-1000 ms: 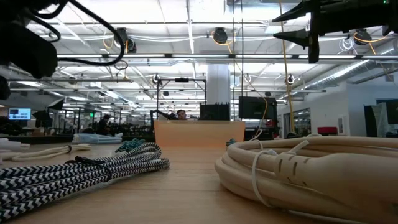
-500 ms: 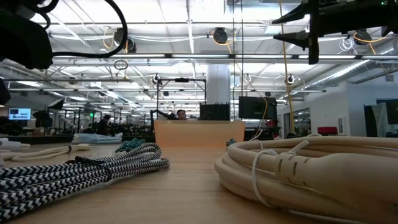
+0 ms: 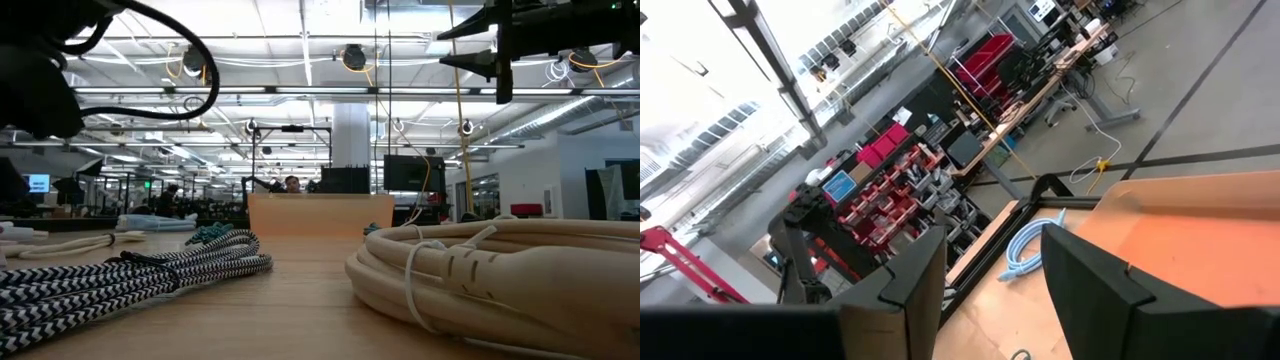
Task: Pick & Place USB Port
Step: Adjust the black desk lamp wire, then put the large white charger cable into the orange bin
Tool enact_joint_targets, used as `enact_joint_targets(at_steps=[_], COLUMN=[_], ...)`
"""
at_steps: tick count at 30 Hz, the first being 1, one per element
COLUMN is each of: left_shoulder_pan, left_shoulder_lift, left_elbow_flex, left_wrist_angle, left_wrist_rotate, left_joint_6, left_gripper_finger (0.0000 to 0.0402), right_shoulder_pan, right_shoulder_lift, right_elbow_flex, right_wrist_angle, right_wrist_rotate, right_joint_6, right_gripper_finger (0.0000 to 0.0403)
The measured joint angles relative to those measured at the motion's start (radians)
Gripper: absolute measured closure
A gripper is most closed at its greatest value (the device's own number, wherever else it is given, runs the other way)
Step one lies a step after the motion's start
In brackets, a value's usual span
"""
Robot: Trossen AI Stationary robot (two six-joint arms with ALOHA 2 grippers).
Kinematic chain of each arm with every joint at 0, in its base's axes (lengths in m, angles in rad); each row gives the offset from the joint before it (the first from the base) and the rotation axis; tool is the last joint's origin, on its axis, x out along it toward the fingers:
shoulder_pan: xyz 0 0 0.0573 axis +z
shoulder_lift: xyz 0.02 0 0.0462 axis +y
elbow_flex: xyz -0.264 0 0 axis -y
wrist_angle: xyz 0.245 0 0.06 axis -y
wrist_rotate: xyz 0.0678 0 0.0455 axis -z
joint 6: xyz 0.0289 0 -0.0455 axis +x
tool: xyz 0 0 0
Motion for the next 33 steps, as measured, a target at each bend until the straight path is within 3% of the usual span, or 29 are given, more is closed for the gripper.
enact_joint_targets(at_steps=[11,17,24,29,33], left_shoulder_pan=[0.004,0.047,0.092,0.106,0.11], left_shoulder_lift=[-0.013,-0.135,-0.317,-0.398,-0.413], left_elbow_flex=[0.0,0.0,0.0,0.0,0.0], left_wrist_angle=[-0.018,-0.052,-0.398,-0.66,-0.741], left_wrist_rotate=[-0.019,-0.142,-0.327,-0.47,-0.567], left_joint_6=[-0.012,-0.031,-0.071,-0.181,-0.259], left_gripper_finger=[0.0217,0.0199,0.0218,0.0233,0.024], right_shoulder_pan=[0.0,0.0,0.0,0.0,0.0], right_shoulder_lift=[0.0,0.0,0.0,0.0,0.0], right_elbow_flex=[0.0,0.0,0.0,0.0,0.0], right_wrist_angle=[-0.024,-0.045,-0.043,-0.044,-0.054], right_wrist_rotate=[0.001,0.001,0.0,0.0,0.0], right_joint_6=[0.001,0.025,0.025,0.022,0.02], right_gripper_finger=[0.0248,0.0248,0.0248,0.0248,0.0248])
